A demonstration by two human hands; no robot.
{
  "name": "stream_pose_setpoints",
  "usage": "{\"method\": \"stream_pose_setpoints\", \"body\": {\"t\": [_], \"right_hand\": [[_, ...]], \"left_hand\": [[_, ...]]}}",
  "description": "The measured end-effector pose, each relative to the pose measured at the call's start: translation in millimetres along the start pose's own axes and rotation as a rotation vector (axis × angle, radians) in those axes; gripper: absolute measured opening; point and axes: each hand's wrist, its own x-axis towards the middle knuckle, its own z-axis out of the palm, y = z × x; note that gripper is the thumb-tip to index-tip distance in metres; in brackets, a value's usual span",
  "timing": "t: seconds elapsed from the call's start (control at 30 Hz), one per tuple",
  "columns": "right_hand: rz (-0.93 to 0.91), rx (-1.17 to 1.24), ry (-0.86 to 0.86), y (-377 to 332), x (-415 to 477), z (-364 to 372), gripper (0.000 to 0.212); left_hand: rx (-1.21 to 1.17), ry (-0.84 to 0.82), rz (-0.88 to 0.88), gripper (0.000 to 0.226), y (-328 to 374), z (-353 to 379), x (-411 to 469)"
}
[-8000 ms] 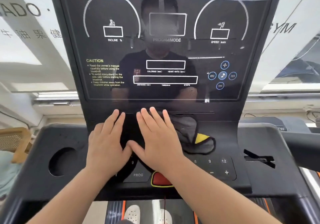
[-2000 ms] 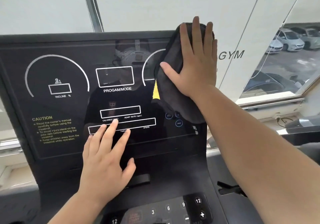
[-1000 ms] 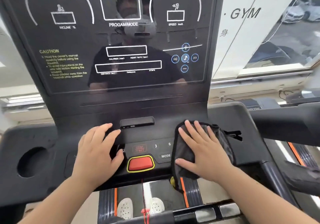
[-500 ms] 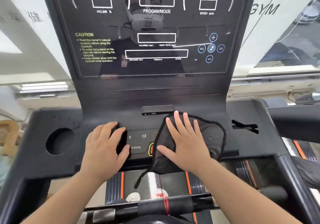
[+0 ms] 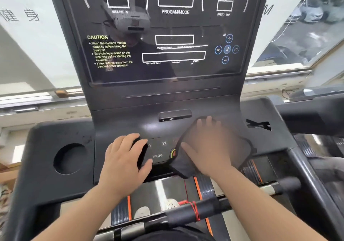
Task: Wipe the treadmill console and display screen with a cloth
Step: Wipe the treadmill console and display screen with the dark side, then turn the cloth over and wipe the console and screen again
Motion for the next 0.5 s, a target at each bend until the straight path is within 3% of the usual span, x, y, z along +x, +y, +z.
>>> {"method": "stream_pose_setpoints", "body": {"t": [0.2, 0.33, 0.5], "right_hand": [[-0.094, -0.025, 0.201, -6.9, -35.4, 0.5, 0.071], [-0.178, -0.009, 0.377, 15.4, -22.8, -6.0, 0.037], [-0.201, 0.044, 0.365, 31.8, -7.0, -13.2, 0.047]], "left_hand": [[-0.083, -0.035, 0.213, 0.046, 39.1, 11.4, 13.3], [0.042, -0.126, 0.297, 0.044, 63.6, 23.6, 23.9], [0.079, -0.112, 0.252, 0.039, 76.4, 26.2, 32.8]]}}
